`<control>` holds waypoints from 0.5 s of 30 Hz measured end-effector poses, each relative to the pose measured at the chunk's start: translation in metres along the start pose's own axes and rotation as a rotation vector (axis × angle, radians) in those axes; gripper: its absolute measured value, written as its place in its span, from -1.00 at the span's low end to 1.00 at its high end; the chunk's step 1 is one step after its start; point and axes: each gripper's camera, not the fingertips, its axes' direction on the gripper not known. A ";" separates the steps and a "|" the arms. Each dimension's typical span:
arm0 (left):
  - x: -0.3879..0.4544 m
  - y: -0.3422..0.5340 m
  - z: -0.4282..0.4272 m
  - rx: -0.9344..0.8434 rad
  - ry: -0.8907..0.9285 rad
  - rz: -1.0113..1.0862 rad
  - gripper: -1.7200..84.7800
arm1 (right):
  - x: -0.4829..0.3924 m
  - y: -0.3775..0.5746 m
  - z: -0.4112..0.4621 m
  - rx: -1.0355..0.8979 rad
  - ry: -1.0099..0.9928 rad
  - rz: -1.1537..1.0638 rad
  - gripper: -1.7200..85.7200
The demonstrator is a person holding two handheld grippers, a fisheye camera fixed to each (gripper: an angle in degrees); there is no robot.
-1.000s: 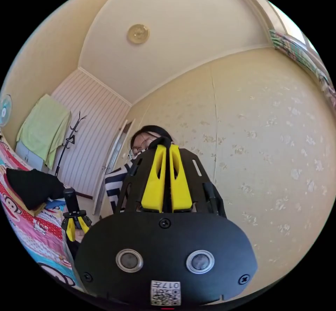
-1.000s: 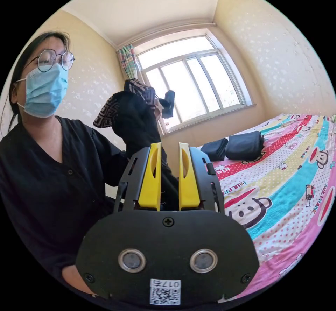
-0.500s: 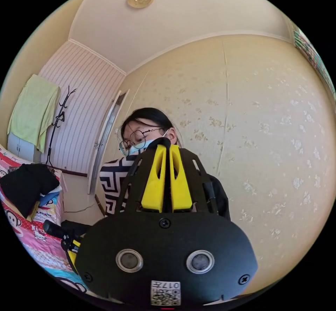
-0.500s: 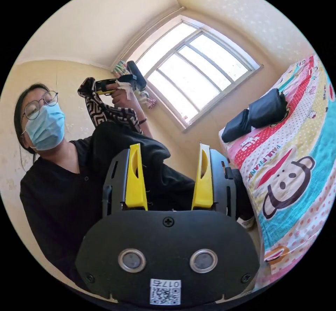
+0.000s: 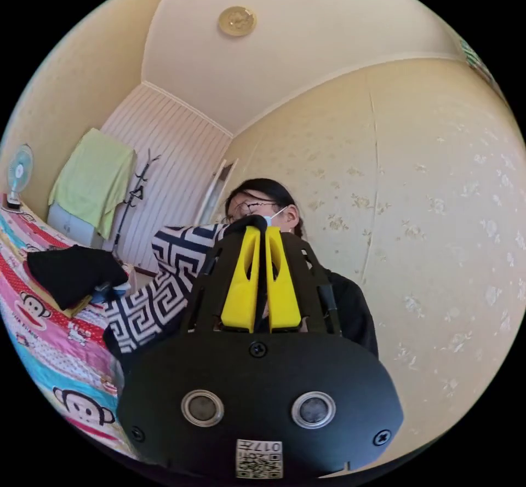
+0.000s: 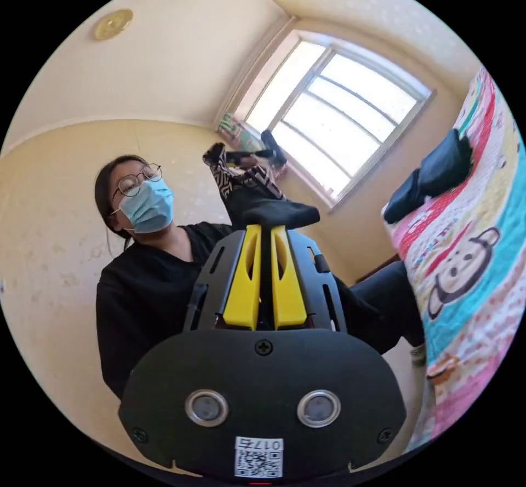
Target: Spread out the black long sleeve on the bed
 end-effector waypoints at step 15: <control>-0.109 0.079 -0.030 0.136 -0.561 -0.312 -0.98 | 0.041 0.080 -0.020 0.000 -0.240 0.136 -0.60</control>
